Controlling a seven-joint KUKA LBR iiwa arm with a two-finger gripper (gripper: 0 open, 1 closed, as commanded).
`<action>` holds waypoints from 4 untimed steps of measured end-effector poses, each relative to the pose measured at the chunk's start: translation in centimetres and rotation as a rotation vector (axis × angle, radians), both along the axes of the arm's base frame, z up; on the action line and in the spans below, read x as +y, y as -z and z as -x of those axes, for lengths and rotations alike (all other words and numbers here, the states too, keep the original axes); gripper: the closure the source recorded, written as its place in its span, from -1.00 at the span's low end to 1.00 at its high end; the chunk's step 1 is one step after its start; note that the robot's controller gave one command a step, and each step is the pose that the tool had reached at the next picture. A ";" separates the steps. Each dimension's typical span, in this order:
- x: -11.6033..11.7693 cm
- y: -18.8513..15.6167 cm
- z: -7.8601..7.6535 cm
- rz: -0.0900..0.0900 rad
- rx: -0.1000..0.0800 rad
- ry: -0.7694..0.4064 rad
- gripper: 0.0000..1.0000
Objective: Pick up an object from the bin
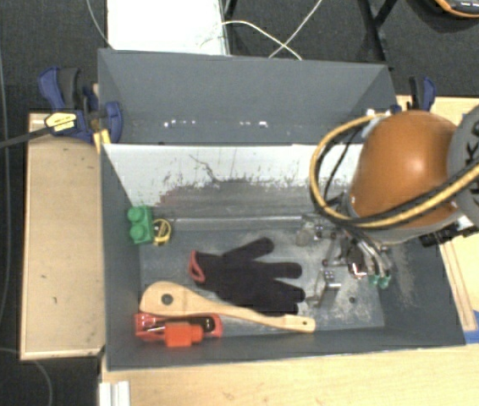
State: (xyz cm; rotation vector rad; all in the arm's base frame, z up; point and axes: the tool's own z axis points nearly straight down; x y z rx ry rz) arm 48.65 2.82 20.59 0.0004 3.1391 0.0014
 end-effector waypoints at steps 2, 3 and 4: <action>1.8 2.5 -2.0 0.000 0.000 -0.095 -1.00; 7.0 7.6 -0.6 -0.002 0.002 0.027 -1.00; 4.6 9.8 -2.0 0.002 -0.007 -0.028 -1.00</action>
Offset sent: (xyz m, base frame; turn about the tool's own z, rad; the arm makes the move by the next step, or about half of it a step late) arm 0.0197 0.0190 -0.0267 -0.1010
